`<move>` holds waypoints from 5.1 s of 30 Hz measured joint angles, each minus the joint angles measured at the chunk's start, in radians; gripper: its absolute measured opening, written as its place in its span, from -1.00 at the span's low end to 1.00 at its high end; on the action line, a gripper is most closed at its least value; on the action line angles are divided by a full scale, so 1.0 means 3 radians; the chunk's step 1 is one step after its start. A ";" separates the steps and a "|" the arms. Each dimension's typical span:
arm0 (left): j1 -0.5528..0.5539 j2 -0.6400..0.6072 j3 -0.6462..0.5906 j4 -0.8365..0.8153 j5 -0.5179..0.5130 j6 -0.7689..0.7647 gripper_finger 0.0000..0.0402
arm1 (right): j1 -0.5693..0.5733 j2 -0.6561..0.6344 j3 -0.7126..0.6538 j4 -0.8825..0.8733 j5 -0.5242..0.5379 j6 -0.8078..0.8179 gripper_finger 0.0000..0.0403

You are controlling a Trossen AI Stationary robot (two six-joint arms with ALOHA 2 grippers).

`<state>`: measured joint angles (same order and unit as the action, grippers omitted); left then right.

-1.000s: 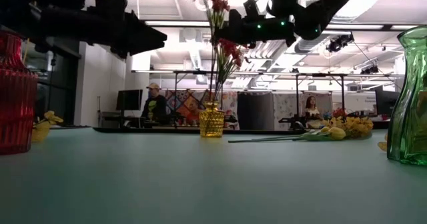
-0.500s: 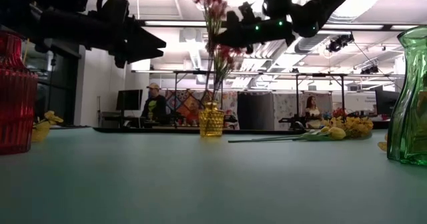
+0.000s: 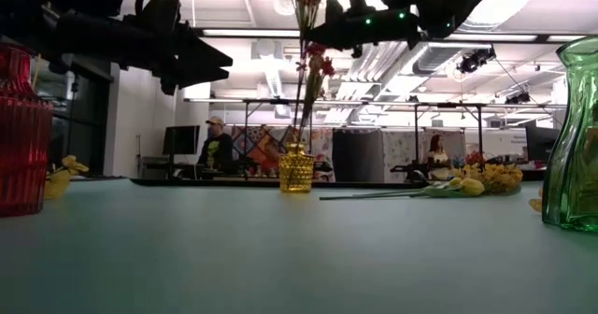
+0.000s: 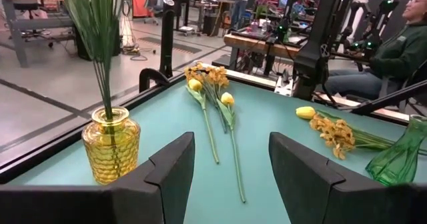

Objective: Sort flowers into vase by color
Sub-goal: Put the right red flowers into the yellow vase, then put the red flowers into the yellow vase

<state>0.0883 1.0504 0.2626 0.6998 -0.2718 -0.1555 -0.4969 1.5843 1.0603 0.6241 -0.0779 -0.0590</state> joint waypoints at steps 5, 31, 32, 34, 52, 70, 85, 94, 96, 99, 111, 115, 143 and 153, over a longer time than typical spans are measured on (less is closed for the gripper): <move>0.0000 0.0000 0.0000 0.0002 0.0000 -0.0003 -0.09 | 0.0000 -0.0032 0.0004 -0.0104 0.0018 0.0026 -1.00; -0.0006 0.0000 0.0001 0.0003 0.0013 -0.0004 -0.09 | 0.0038 0.0124 0.0003 -0.0151 0.0084 0.0084 -1.00; -0.0009 0.0000 0.0001 0.0003 0.0013 -0.0003 -0.09 | 0.0038 0.0124 0.0003 -0.0149 0.0085 0.0084 -1.00; -0.0015 0.0000 0.0001 0.0001 0.0013 -0.0003 -0.09 | 0.0038 0.0124 0.0003 -0.0149 0.0085 0.0083 -1.00; -0.0015 0.0000 0.0001 0.0003 0.0011 0.0000 -0.09 | 0.0038 0.0123 0.0003 -0.0442 0.0086 0.0032 -0.95; -0.0015 0.0000 0.0001 0.0001 0.0011 0.0000 -0.09 | 0.0046 -0.0271 0.0003 -0.1909 0.0449 -0.0124 0.36; -0.0013 0.0001 0.0001 -0.0225 0.0381 -0.0369 -0.09 | 0.0042 -0.0700 0.0003 -0.3092 0.0449 -0.0005 0.40; -0.0023 0.0003 0.0785 -0.1458 0.1149 -0.0446 -0.09 | 0.0045 -0.0723 0.0002 -0.3242 0.0432 0.0138 0.40; -0.0161 0.0072 0.1261 -0.2517 0.1119 -0.0211 -0.09 | 0.0045 -0.0723 0.0003 -0.3262 0.0404 0.0219 0.40; -0.0460 0.0223 0.1844 -0.3831 0.0876 0.0014 -0.09 | 0.0050 -0.0723 0.0003 -0.3333 0.0354 0.0342 0.40; -0.2082 0.0532 0.2314 -0.5230 0.0727 -0.0684 -0.10 | 0.0428 -0.0723 0.0002 -0.4139 0.0344 0.0728 0.40; -0.2583 0.0559 0.2343 -0.5194 0.0706 -0.1095 -0.10 | 0.0675 -0.0723 0.0003 -0.4088 0.0348 0.0824 0.40; -0.3385 0.1716 0.2731 -0.5235 0.0368 -0.0912 -0.10 | 0.1030 -0.0723 0.0002 -0.3950 0.0762 0.1015 0.40; -0.3482 0.2402 0.2729 -0.5262 0.0632 -0.0488 -0.10 | 0.1030 -0.0723 0.0002 -0.3950 0.0771 0.1017 0.40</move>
<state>-0.9562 1.7711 1.0813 -0.8788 -0.0821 -0.3018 -0.1879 1.3674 1.0610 -0.5610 0.1535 0.2462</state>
